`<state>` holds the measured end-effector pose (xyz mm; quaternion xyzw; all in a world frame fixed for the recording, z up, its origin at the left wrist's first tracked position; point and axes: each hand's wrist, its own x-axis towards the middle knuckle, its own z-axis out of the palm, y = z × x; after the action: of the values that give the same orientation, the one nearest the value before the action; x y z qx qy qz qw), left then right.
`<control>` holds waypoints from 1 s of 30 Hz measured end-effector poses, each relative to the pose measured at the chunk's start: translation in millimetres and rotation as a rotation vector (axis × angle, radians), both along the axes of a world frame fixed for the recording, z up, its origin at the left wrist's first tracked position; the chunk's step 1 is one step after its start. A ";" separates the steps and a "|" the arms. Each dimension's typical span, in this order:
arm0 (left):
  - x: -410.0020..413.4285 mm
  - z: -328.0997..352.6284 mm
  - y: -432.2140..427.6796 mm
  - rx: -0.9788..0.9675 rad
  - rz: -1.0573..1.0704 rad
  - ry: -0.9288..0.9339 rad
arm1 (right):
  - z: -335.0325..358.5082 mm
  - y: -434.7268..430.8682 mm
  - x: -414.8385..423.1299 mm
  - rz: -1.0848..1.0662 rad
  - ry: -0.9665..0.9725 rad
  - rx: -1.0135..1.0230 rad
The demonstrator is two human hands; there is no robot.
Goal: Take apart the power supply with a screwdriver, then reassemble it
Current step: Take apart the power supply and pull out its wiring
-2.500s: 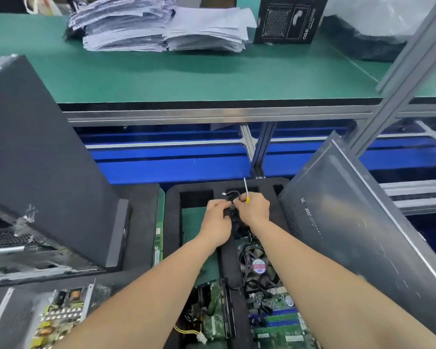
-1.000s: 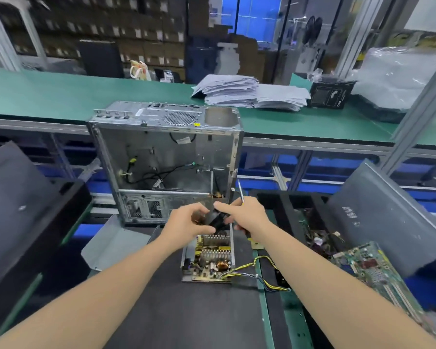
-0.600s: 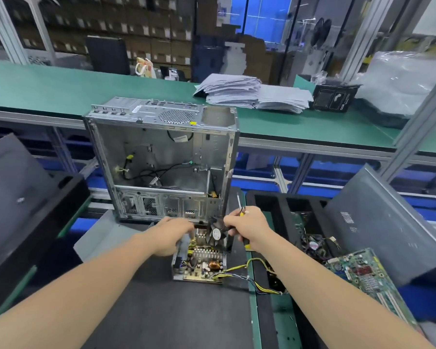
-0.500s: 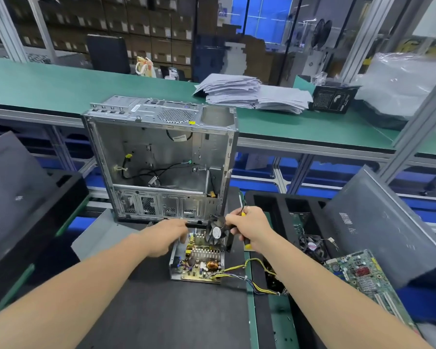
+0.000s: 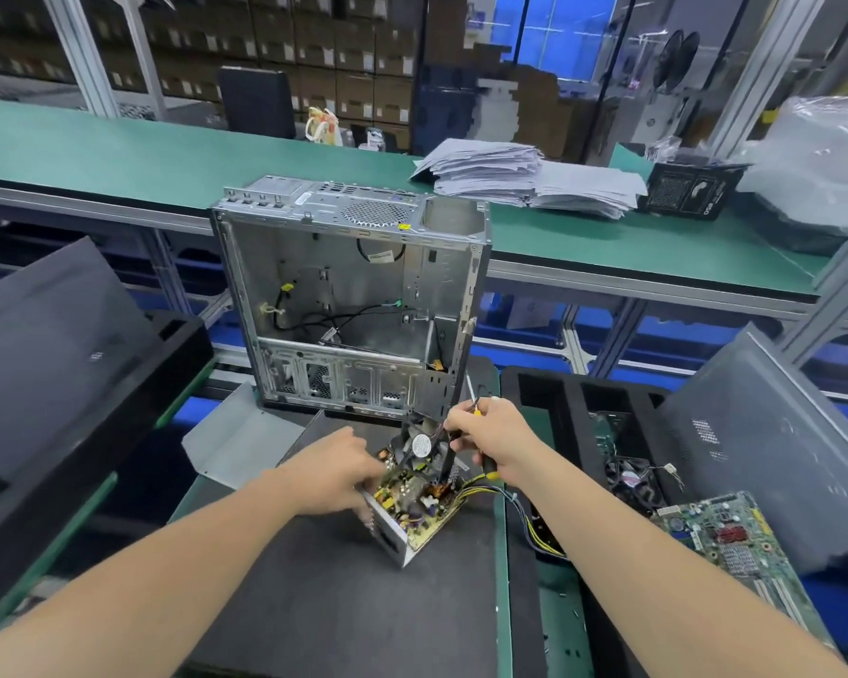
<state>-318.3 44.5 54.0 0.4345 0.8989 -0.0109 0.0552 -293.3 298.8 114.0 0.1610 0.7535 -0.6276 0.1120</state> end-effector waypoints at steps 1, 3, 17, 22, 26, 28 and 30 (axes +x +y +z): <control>7.7 -0.8 1.8 0.041 0.021 -0.019 | -0.3 -2.0 1.4 0.020 0.002 -0.005; 23.6 -4.1 5.3 0.132 0.082 -0.063 | -1.2 -4.5 4.1 0.058 0.007 -0.013; 73.7 9.2 14.7 0.795 0.645 -0.254 | -7.2 4.5 19.1 0.230 0.048 -0.038; 56.6 26.4 2.7 0.979 0.650 -0.571 | -8.3 -1.5 20.6 0.309 0.040 -0.113; 47.4 26.5 7.5 0.939 0.573 -0.558 | -8.8 -9.5 21.4 0.333 0.039 -0.118; 43.4 20.7 5.6 0.933 0.597 -0.576 | -8.1 -11.3 19.0 0.299 0.032 -0.114; 40.3 15.2 0.6 0.904 0.616 -0.612 | -8.0 -10.6 12.6 0.204 0.010 -0.102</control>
<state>-278.1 45.1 69.3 0.1191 0.8422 0.5116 0.1216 -280.7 288.1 106.0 0.0742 0.7338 -0.6510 0.1795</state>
